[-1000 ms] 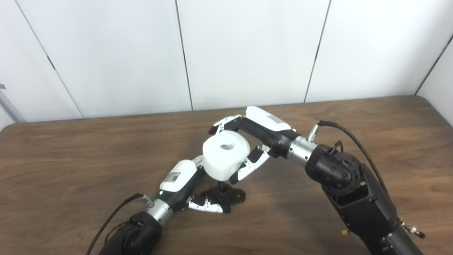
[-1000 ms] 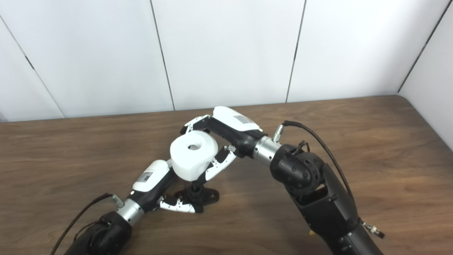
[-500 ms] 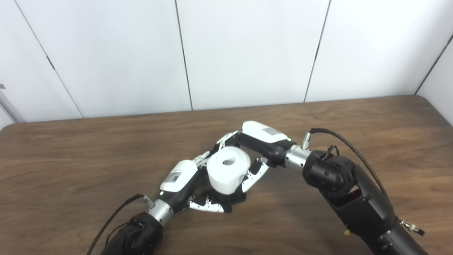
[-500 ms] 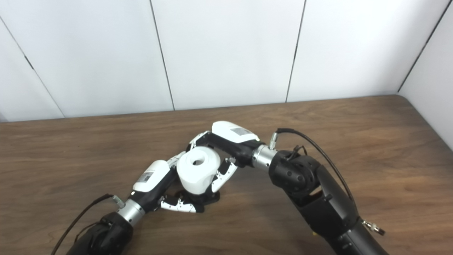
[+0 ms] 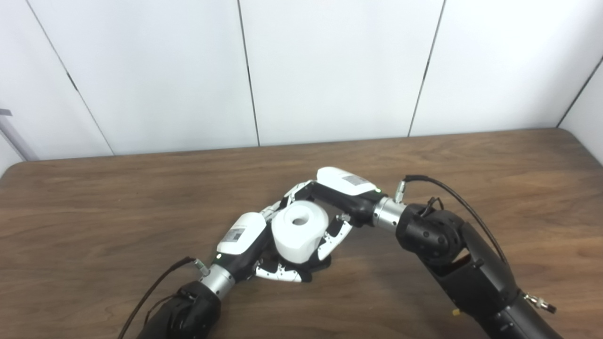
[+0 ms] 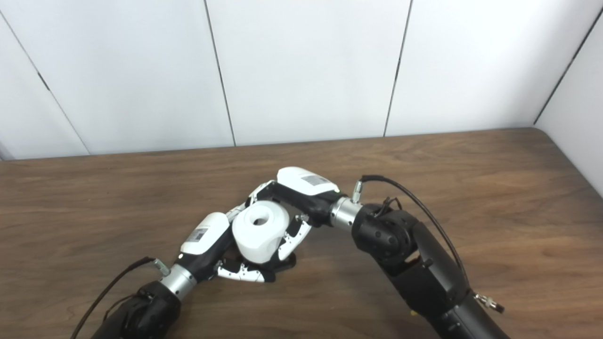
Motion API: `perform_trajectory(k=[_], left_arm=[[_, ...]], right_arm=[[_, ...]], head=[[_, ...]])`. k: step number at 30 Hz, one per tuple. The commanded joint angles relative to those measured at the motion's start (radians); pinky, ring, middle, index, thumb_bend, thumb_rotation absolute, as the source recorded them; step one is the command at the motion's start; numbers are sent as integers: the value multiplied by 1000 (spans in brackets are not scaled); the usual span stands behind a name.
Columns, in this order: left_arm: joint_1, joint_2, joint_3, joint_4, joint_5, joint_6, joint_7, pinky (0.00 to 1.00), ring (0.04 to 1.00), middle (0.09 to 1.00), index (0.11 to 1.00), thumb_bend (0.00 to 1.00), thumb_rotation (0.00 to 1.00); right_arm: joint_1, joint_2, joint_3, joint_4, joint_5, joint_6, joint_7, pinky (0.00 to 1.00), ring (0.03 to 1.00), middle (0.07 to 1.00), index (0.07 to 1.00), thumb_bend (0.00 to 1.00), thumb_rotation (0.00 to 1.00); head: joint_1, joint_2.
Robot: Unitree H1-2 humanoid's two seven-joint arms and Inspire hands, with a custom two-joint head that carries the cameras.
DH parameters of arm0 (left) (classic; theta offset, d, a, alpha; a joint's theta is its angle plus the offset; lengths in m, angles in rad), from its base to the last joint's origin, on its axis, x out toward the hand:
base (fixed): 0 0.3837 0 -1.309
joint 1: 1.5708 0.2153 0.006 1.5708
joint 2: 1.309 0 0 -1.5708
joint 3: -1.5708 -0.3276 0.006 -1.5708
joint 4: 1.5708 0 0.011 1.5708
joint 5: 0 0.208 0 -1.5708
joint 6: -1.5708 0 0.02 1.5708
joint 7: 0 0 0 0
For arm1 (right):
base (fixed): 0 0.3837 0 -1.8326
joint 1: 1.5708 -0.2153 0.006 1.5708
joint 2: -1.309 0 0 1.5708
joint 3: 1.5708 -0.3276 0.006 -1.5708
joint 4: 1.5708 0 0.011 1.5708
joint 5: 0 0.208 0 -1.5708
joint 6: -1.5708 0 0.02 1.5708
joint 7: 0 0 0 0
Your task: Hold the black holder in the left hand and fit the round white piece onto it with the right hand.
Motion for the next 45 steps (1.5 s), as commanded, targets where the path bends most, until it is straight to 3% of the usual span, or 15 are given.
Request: perform_trajectory(k=[1, 15, 39, 45], left_arm=[[78, -25, -57, 48, 32, 43, -59, 937, 980, 885, 480, 524, 59], [79, -22, -57, 40, 24, 45, -63, 944, 982, 883, 480, 524, 58], [77, -13, -56, 29, 21, 53, -68, 925, 973, 885, 480, 524, 58], [75, -17, -59, 34, 26, 53, -65, 923, 972, 887, 480, 525, 58]], right_arm=[[-8, 1, 11, -4, -6, -26, -6, 638, 757, 767, 480, 517, 137], [8, -21, 29, -6, -15, -33, 10, 642, 775, 772, 481, 517, 135], [-2, -89, -1, -23, -16, -48, 14, 645, 761, 768, 482, 517, 134], [11, -83, -2, -37, -1, -13, 38, 641, 763, 771, 484, 517, 137]], head=[[4, 2], [1, 11], [-14, 24], [-7, 23]])
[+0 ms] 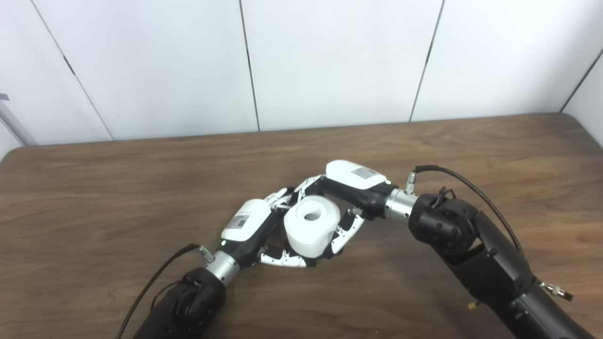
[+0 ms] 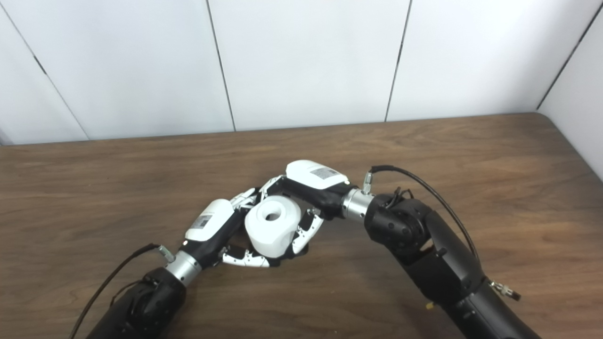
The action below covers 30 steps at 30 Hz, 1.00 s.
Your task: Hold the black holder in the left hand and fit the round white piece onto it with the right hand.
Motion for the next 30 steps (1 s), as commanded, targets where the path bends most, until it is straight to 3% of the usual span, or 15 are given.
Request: perform_trajectory(k=[1, 3, 5, 6, 11, 30], left_arm=[[67, -11, -49, 52, 27, 39, -64, 925, 973, 888, 480, 524, 58], [65, -12, -48, 55, 26, 34, -61, 928, 974, 889, 480, 524, 58], [65, -14, -47, 57, 22, 32, -58, 928, 972, 886, 479, 524, 58], [64, -15, -46, 60, 21, 29, -55, 930, 972, 886, 479, 524, 58], [64, -20, -46, 59, 25, 36, -51, 931, 973, 885, 479, 524, 58], [64, -18, -43, 59, 25, 31, -45, 933, 976, 886, 479, 524, 59]], right_arm=[[-11, -19, -8, -30, -2, 33, 31, 641, 765, 779, 490, 517, 142], [-13, -19, 1, -49, -11, 66, 55, 651, 775, 824, 803, 754, 236], [-15, -20, 7, -59, -19, 80, 66, 665, 804, 898, 959, 897, 291], [-14, -19, 8, -60, -22, 83, 68, 666, 812, 921, 979, 930, 298], [-11, -15, 2, -59, -19, 68, 48, 657, 834, 973, 1000, 975, 294], [-12, 1, -15, -66, -3, 69, 29, 655, 835, 981, 1000, 982, 300]], head=[[0, 2], [-2, 2], [-4, 0], [-2, 1], [2, 1], [5, 7]])
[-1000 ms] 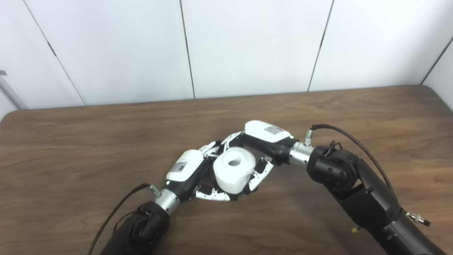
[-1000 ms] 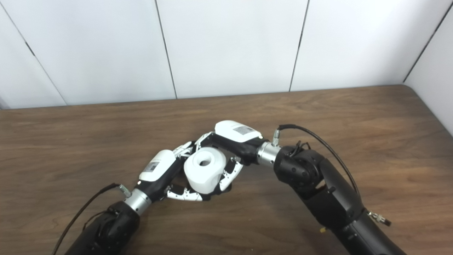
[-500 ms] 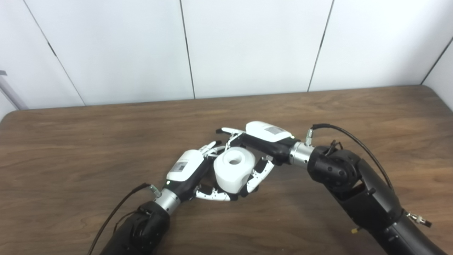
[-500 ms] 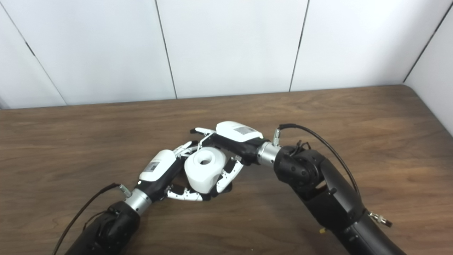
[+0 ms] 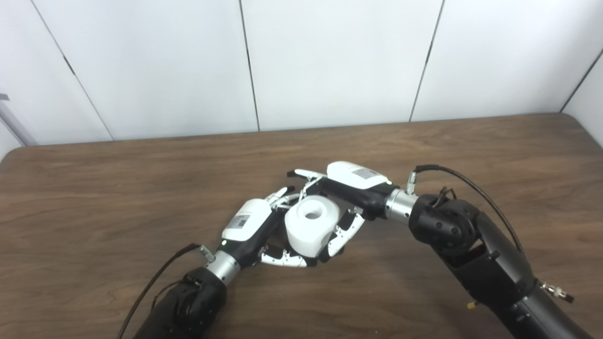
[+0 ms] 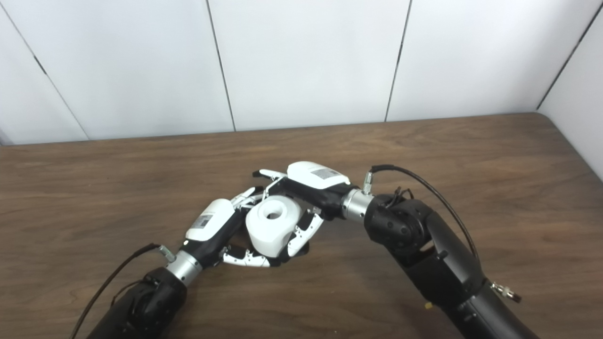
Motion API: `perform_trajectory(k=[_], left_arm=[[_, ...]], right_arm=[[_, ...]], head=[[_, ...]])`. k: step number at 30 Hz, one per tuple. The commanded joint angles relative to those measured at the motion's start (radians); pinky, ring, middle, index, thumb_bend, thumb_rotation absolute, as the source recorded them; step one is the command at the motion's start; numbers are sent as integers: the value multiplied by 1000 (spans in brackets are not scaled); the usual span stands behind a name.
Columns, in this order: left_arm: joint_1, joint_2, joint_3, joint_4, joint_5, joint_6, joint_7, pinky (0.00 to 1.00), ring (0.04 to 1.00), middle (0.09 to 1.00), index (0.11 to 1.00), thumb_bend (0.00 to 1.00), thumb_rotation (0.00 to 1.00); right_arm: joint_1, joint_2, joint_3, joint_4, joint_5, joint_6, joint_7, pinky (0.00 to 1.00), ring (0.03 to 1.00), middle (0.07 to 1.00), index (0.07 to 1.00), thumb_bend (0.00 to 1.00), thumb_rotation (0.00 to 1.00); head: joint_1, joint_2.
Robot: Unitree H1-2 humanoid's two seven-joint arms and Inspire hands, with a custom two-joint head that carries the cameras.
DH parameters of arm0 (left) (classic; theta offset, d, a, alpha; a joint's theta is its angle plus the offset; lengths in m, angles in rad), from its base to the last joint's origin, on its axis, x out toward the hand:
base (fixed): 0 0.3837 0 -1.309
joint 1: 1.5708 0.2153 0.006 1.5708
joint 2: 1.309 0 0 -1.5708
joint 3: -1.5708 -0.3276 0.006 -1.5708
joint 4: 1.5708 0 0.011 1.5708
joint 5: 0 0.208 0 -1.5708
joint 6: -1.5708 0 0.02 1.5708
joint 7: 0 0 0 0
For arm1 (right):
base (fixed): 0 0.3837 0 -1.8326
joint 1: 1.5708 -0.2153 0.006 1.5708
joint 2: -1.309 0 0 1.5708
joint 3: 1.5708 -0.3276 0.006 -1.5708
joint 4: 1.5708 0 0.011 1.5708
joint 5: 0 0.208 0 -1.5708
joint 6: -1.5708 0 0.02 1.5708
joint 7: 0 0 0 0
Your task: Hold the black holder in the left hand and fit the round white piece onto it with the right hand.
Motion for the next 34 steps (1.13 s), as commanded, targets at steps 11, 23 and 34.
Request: perform_trajectory(k=[11, 23, 34], left_arm=[[64, -13, -42, 56, 22, 33, -54, 936, 976, 884, 479, 524, 59], [63, -10, -41, 56, 22, 32, -54, 934, 978, 889, 479, 524, 58], [63, -10, -39, 52, 23, 34, -52, 929, 973, 885, 479, 524, 58]], right_arm=[[-43, -5, -46, -49, 44, 15, 6, 658, 823, 983, 1000, 1000, 346], [-76, -19, -77, -74, 75, 21, 35, 675, 841, 977, 1000, 1000, 365], [-119, -126, -66, -149, 124, 188, 253, 693, 919, 1000, 1000, 1000, 327]], head=[[3, 3], [5, 6], [6, 7]])
